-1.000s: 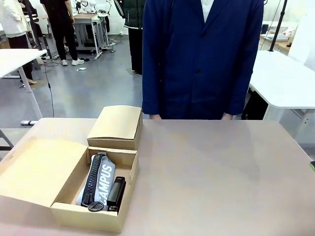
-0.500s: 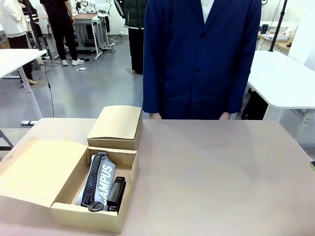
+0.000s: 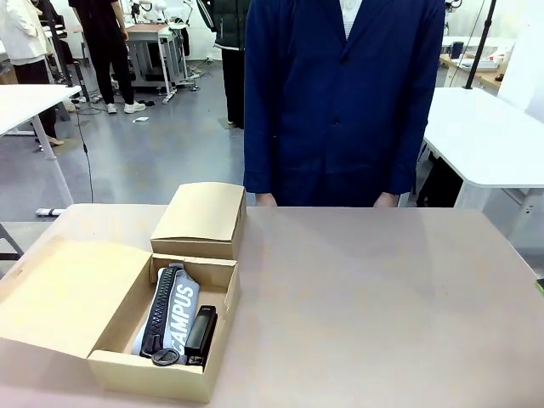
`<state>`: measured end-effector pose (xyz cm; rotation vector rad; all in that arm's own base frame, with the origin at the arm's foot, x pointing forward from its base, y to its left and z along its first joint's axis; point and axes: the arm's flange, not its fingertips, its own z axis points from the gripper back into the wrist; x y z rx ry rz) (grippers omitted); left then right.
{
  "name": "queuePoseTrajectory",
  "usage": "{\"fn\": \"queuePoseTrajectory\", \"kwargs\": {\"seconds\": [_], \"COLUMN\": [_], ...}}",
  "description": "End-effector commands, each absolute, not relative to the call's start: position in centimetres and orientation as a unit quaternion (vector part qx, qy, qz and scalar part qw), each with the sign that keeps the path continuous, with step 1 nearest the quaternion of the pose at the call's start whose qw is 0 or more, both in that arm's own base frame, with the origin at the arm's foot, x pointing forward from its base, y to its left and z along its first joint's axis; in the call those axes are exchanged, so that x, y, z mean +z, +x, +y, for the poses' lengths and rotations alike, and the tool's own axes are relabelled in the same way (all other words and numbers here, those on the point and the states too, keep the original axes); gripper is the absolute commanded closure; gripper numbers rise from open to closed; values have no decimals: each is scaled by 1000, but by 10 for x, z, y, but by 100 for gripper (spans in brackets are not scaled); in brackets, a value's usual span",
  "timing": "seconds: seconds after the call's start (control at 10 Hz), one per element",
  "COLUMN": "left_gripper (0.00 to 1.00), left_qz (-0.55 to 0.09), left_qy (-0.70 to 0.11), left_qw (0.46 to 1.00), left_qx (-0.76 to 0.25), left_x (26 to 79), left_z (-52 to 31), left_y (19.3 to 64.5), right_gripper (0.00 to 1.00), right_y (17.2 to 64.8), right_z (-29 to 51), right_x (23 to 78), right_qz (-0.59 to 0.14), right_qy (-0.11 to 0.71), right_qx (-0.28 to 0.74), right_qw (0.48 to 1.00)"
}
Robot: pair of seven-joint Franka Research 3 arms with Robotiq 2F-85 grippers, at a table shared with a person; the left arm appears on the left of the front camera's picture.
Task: Place items inside the box.
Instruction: Close the lid of the Mailer Box closest to the robot.
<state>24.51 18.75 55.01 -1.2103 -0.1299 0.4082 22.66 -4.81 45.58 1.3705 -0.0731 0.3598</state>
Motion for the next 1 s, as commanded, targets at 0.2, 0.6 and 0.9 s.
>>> {"fn": "queuePoseTrajectory", "kwargs": {"seconds": [0.2, 0.6, 0.9], "left_gripper": [0, 0, 0], "left_qz": [-70, -33, -222], "left_qy": [-424, -425, -382], "left_qw": [892, 899, 868], "left_qx": [-137, -98, -226], "left_x": [534, 541, 508], "left_z": [162, 154, 133], "left_y": [216, 217, 240], "right_gripper": [0, 0, 0], "right_y": [227, 227, 227], "right_z": [-49, -49, -49], "right_x": [461, 461, 461], "right_qz": [-40, -40, -40], "right_qy": [633, 633, 633], "right_qx": [171, 171, 171], "right_qw": [754, 754, 754]}}
